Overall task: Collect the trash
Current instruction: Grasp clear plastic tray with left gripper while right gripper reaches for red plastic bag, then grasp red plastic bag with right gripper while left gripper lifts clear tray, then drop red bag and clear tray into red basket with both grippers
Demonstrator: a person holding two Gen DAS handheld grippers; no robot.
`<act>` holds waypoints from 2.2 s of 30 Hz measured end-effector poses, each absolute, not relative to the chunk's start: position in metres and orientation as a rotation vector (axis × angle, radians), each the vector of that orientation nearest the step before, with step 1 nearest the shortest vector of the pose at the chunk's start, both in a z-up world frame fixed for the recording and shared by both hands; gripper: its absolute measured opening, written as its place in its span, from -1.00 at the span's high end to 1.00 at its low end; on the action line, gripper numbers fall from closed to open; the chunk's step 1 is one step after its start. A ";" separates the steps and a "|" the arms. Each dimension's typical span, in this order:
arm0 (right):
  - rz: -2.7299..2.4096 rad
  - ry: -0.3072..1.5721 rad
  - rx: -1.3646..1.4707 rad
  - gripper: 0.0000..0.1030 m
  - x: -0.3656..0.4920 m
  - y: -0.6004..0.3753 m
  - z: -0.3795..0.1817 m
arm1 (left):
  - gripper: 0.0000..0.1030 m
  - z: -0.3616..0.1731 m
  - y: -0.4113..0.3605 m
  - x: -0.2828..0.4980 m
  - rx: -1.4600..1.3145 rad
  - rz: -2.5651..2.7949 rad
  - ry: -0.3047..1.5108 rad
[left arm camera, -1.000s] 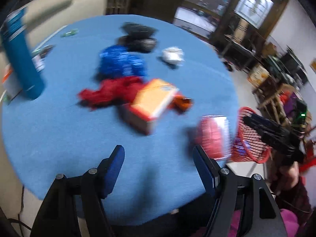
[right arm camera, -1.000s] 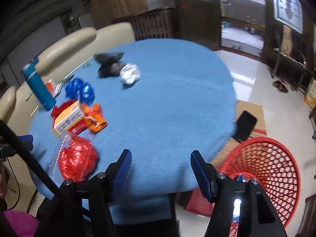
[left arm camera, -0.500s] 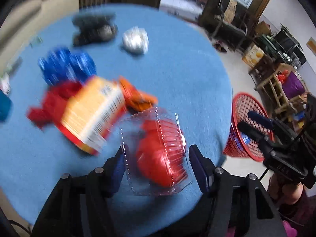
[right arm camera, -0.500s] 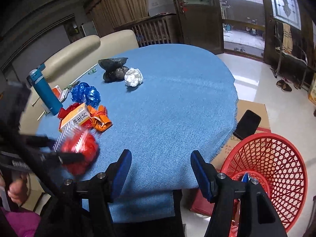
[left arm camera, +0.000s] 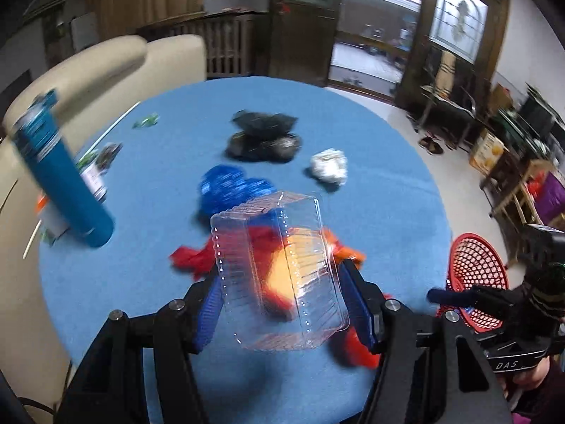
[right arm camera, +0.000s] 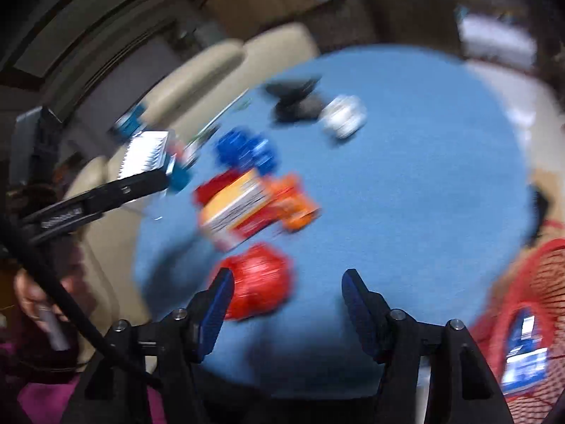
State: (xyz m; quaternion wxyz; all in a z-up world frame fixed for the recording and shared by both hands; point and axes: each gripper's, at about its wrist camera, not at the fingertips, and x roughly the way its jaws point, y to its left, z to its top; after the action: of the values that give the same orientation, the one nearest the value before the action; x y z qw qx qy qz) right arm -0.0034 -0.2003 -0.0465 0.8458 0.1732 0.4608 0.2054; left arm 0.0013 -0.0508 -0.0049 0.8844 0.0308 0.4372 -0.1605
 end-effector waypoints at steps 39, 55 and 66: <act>0.149 0.702 0.355 0.11 -0.038 -0.259 0.010 | -0.27 0.038 -0.120 -0.031 0.361 -0.245 0.710; -0.025 0.608 0.373 0.11 -0.082 -0.347 0.034 | -0.27 0.057 -0.224 -0.039 0.510 -0.416 0.647; -0.227 0.647 0.517 0.11 -0.115 -0.437 0.010 | -0.27 0.046 -0.309 -0.055 0.569 -0.644 0.701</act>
State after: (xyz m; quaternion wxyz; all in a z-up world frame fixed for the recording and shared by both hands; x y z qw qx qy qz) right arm -0.1150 -0.4374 0.0103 0.9093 0.2505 0.3135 -0.1098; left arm -0.0550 -0.3085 0.0462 0.8502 0.2700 0.3330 -0.3058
